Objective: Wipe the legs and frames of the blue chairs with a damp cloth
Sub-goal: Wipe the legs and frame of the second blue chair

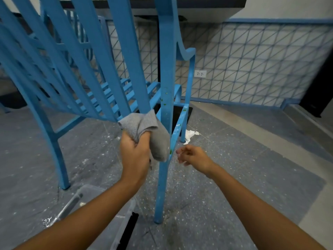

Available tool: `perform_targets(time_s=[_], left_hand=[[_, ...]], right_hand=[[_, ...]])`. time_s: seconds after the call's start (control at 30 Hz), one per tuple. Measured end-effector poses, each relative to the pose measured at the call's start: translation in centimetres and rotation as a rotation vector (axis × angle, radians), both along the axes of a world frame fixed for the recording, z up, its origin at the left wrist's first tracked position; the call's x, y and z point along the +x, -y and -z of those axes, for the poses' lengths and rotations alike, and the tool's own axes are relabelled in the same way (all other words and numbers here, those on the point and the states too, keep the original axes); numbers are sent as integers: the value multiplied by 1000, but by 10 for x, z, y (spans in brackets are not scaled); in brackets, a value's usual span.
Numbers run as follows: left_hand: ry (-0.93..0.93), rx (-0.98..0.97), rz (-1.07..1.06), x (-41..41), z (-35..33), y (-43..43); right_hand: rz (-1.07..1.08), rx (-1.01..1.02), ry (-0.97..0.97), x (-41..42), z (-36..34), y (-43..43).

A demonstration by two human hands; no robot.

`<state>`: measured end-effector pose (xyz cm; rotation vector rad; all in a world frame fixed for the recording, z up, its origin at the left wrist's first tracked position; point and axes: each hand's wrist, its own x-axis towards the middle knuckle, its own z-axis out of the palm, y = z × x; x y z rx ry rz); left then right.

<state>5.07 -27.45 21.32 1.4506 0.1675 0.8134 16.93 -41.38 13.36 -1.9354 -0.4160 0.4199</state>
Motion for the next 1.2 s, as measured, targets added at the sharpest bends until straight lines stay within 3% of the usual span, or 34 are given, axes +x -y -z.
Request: perform_targets(time_s=[0.17,0.43,0.53,0.67,0.8,1.0,1.2], left_hand=[[76,67,7,11,-15,6],[180,24,-25,25,-40,26],[191,40,-24,31,-44,30],[189,27,-48,40,-46,28],[215,78,-109,53,-59,32],[446,227,-246,78,-76,34],[474,438,-233,87,-58,26]], right_hand=[[-76,-325,481,-2,27,-20],[-153,-768,771,24,18,-48],[-269,-880,775,25,19,-50],[-212,-716,692,21,18,-48],[-219,-674,675,22,17,-46],[-213,-654,594,23,16,-44],[-203,-666,566,26,18,-46]])
